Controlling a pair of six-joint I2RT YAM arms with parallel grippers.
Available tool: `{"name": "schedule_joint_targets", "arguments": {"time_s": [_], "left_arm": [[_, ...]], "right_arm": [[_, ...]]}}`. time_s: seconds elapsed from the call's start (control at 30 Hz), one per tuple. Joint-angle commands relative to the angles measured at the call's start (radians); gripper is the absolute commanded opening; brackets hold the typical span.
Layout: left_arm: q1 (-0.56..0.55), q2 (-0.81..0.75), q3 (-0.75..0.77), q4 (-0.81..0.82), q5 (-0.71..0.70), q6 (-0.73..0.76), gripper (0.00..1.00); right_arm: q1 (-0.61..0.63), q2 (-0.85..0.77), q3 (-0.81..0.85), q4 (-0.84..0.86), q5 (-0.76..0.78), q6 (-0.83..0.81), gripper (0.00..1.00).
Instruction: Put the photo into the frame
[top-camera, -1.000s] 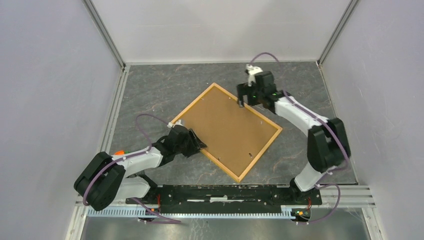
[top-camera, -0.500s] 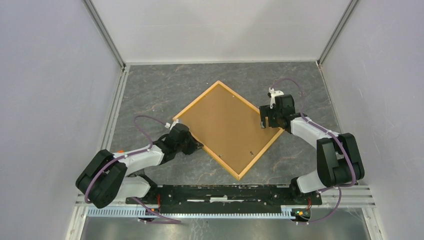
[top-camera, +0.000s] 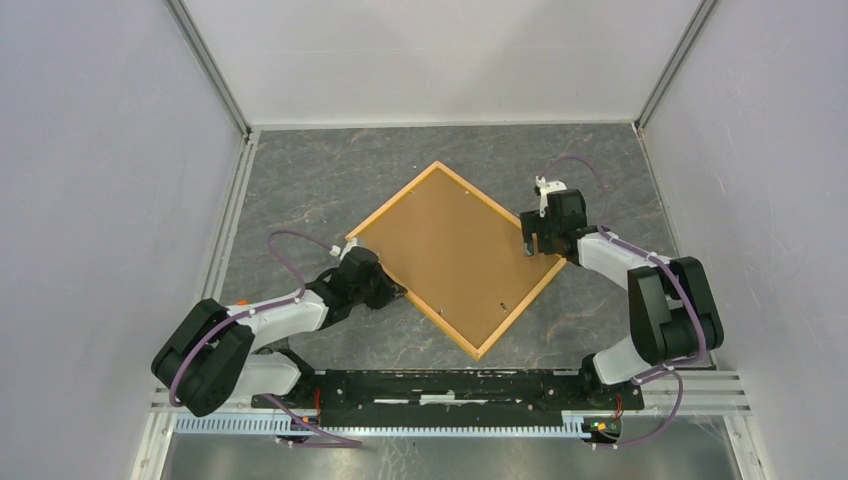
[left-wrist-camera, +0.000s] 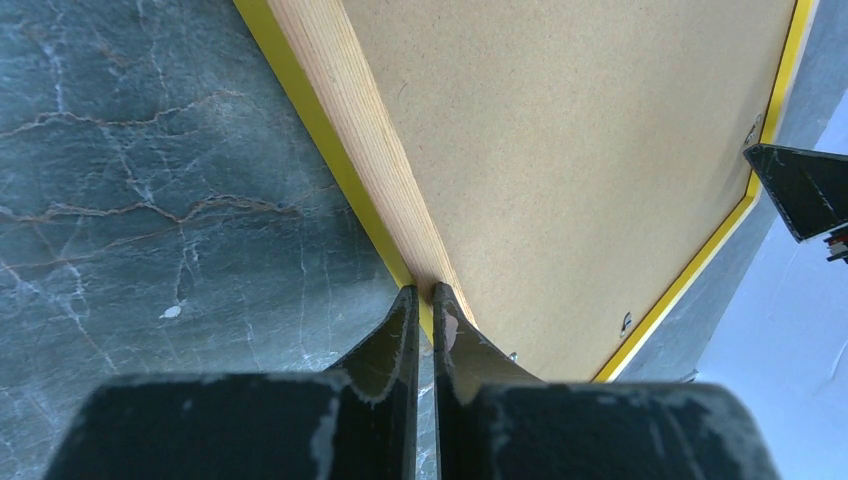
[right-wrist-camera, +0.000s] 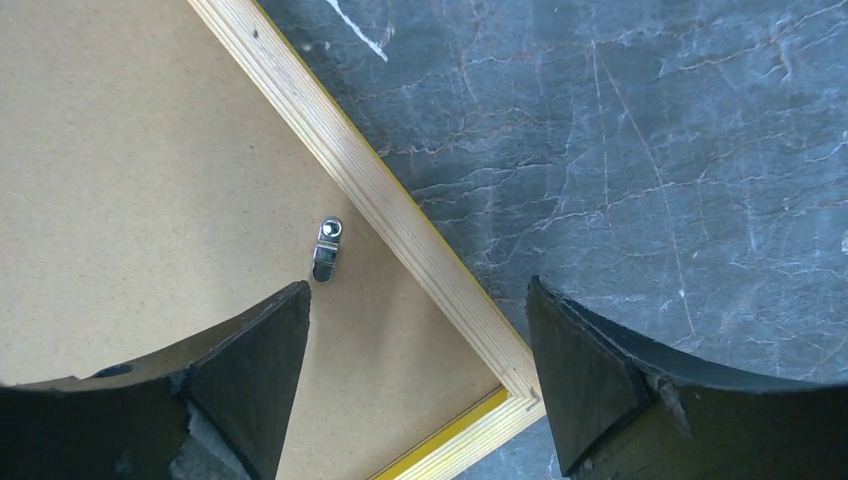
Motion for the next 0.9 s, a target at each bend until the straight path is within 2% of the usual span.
{"name": "schedule_joint_targets", "arguments": {"time_s": [0.0, 0.27, 0.43, 0.67, 0.87], "left_arm": [[0.008, 0.037, -0.037, -0.094, -0.109, 0.034, 0.07], [0.006, 0.039, -0.039, -0.092, -0.11, 0.034, 0.06], [0.007, 0.036, -0.039, -0.094, -0.113, 0.035, 0.06], [0.006, 0.036, -0.039, -0.095, -0.115, 0.035, 0.05], [0.005, 0.048, -0.042, -0.072, -0.099, 0.031, 0.05]], "right_arm": [[0.009, 0.031, 0.028, 0.037, 0.022, -0.018, 0.84], [0.025, 0.062, 0.042, 0.033, 0.042, -0.023, 0.8], [0.034, 0.049, 0.04, 0.02, 0.052, -0.028, 0.71], [0.034, 0.056, 0.041, 0.028, 0.038, -0.029, 0.5], [0.034, 0.08, 0.045, 0.055, 0.024, -0.019, 0.46]]}}
